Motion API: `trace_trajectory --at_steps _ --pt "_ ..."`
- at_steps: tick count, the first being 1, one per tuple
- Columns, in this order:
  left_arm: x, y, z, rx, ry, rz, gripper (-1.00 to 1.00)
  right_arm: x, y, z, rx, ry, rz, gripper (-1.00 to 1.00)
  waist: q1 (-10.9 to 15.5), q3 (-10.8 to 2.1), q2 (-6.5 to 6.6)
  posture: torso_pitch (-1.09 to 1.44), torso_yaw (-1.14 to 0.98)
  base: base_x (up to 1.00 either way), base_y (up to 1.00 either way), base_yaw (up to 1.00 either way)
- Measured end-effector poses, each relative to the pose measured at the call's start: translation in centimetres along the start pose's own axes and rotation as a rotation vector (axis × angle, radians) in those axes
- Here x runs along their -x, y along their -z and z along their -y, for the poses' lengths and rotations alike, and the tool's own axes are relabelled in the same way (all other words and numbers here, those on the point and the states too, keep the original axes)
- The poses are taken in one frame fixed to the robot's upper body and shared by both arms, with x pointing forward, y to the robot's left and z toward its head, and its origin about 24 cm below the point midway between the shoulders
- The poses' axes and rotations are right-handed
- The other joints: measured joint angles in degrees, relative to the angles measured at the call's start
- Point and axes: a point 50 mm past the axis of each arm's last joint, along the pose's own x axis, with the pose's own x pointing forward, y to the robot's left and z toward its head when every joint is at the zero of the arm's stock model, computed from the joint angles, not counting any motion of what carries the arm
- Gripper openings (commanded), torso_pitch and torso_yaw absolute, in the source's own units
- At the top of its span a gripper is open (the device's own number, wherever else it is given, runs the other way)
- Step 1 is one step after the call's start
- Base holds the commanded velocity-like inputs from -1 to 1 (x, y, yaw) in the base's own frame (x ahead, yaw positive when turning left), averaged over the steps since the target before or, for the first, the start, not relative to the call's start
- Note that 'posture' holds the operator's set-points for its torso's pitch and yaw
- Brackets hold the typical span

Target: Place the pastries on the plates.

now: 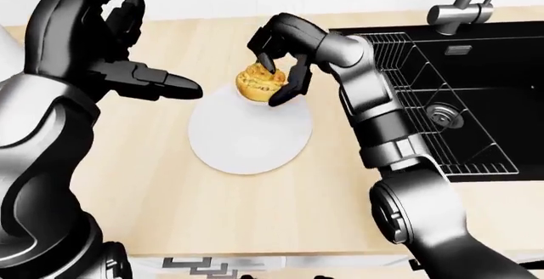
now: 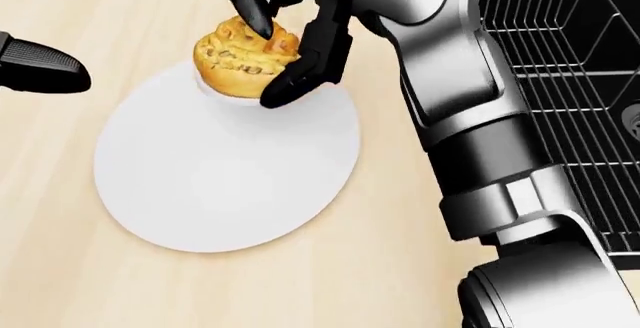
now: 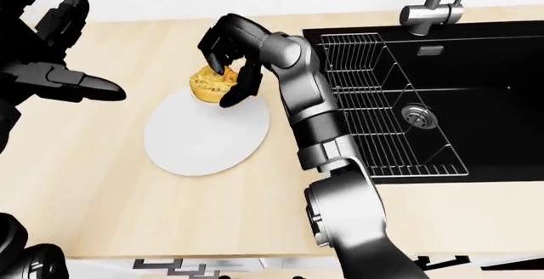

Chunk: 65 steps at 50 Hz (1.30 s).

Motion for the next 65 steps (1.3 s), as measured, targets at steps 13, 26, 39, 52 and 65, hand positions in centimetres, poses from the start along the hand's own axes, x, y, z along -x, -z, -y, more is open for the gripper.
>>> trace_trajectory --at_steps 13,26,39,52,65 --pt "-0.1 0.2 -0.1 0.004 -0.003 -0.011 1.00 0.2 -0.9 -2.4 -0.012 -0.154 0.035 -0.41 -0.1 -0.08 0.30 0.19 0.00 0.00 0.00 0.00" --pt "0.0 0.3 -0.1 0.007 -0.004 -0.007 1.00 0.4 -0.9 -3.2 -0.005 -0.209 0.023 1.00 -0.2 -0.05 0.61 0.19 0.00 0.00 0.00 0.00" --pt "0.2 -0.5 -0.3 0.001 -0.004 0.005 1.00 5.1 -4.9 2.0 0.094 -0.088 0.036 1.00 0.0 0.23 0.11 0.19 0.00 0.00 0.00 0.00" --pt "0.9 -0.7 -0.4 -0.015 -0.007 0.011 1.00 11.8 -5.1 3.5 0.119 -0.037 -0.050 1.00 0.1 0.45 -0.16 0.19 0.00 0.00 0.00 0.00" --pt "2.0 -0.2 -1.3 -0.089 -0.041 -0.012 1.00 19.3 -7.1 5.8 0.155 0.106 -0.086 1.00 0.3 0.65 -0.50 0.19 0.00 0.00 0.00 0.00"
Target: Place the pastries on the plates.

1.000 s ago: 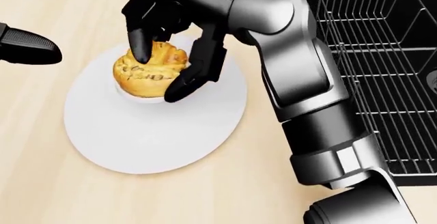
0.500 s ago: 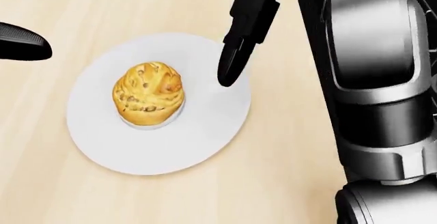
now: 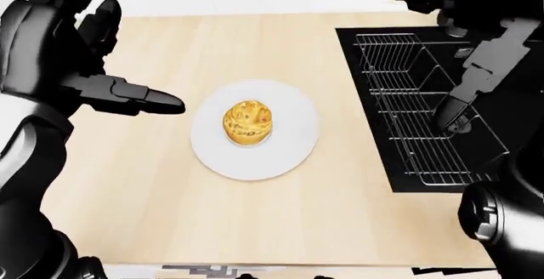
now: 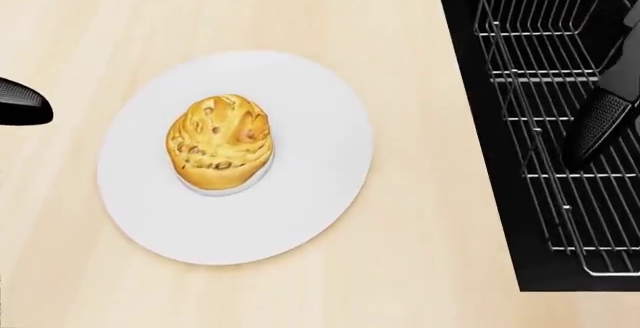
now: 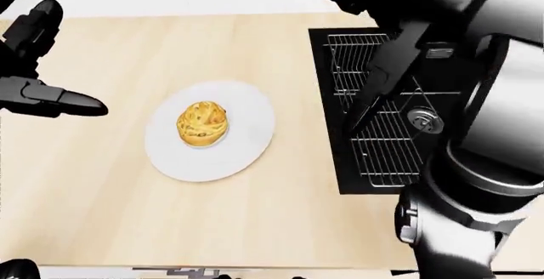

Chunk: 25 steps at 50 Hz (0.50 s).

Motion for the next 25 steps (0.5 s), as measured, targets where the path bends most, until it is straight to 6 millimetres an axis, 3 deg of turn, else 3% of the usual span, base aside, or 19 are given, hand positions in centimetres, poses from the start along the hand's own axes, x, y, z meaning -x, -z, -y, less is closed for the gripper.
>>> trace_trajectory --at_steps 6,11,25 --pt "0.8 0.6 -1.2 -0.022 -0.117 -0.027 1.00 3.7 0.6 0.6 0.020 0.125 -0.042 1.00 0.3 -0.02 -0.47 0.19 0.00 0.00 0.00 0.00" --pt "2.2 1.2 -3.3 -0.017 -0.292 -0.040 1.00 6.7 1.2 1.2 0.044 0.271 -0.099 1.00 0.4 0.05 -0.54 0.19 0.00 0.00 0.00 0.00" --pt "4.6 2.8 -7.4 -0.065 -0.555 -0.113 1.00 16.2 0.0 2.4 0.156 0.641 -0.233 1.00 1.3 0.43 -2.28 0.19 0.00 0.00 0.00 0.00"
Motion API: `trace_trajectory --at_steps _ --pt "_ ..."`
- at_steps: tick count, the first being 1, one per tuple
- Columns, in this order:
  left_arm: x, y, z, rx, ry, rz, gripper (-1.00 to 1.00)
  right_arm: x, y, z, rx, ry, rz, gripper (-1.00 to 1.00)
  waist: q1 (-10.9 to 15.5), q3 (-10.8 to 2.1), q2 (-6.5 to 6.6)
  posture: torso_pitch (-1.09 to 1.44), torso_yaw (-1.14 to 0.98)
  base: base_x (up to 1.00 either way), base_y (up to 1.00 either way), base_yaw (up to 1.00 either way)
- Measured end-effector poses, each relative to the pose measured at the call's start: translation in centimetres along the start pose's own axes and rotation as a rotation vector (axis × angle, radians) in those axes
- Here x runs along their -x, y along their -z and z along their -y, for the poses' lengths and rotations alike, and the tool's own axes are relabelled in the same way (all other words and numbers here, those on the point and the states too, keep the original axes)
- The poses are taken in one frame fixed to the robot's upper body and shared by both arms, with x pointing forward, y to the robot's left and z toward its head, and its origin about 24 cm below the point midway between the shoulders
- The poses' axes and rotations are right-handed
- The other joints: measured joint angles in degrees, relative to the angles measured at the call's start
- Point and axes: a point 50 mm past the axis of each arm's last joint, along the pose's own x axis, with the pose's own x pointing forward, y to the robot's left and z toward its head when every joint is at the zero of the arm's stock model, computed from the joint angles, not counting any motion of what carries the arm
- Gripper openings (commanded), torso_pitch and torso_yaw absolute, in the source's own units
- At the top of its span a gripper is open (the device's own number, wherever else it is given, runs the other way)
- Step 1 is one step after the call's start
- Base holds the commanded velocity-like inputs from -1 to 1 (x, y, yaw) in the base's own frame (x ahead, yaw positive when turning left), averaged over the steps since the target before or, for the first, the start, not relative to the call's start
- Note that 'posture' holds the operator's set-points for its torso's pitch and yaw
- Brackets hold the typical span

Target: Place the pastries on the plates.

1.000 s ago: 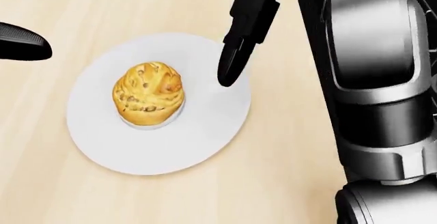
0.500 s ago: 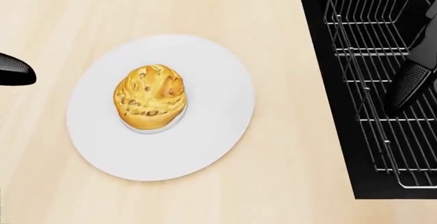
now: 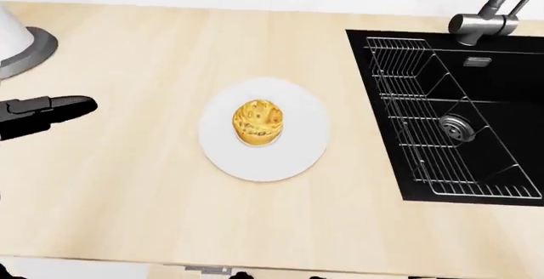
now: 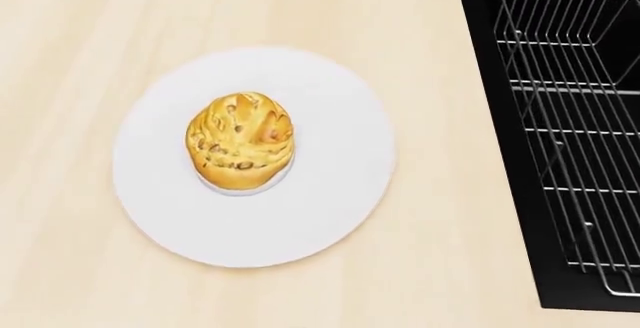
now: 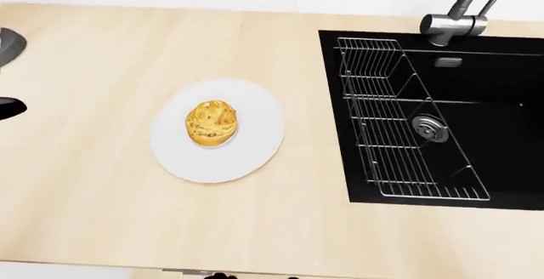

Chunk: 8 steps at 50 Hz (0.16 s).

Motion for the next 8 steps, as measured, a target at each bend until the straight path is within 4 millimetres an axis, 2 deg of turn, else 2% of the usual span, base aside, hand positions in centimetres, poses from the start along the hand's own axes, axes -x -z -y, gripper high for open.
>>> trace_trajectory --at_steps 3,8 --pt "0.4 -0.3 -1.1 0.001 -0.061 0.012 1.00 1.7 0.8 0.8 0.008 0.072 -0.026 1.00 -0.1 0.16 -0.51 0.19 0.00 0.00 0.00 0.00" --pt "1.6 -0.3 -2.2 -0.004 -0.099 0.023 1.00 4.3 2.0 0.5 0.021 0.107 -0.052 1.00 -0.1 0.29 -0.55 0.19 0.00 0.00 0.00 0.00"
